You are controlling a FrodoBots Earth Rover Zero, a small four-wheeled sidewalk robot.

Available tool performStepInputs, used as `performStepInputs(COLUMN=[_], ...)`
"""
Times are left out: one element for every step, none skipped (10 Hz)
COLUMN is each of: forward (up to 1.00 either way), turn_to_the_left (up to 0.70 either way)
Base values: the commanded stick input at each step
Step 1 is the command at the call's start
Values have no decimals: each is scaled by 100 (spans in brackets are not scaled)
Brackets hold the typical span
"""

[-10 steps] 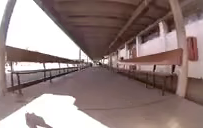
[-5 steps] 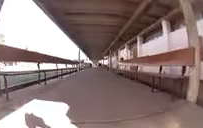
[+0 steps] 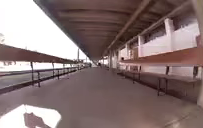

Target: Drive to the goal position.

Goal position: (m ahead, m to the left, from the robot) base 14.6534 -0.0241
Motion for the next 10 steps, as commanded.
performStepInputs(forward=[70, 70, 70, 70, 70, 70, 70, 70, 70, 70], turn_to_the_left=[0, 0, 20, 34, 12, 0, 0, 0, 0, 0])
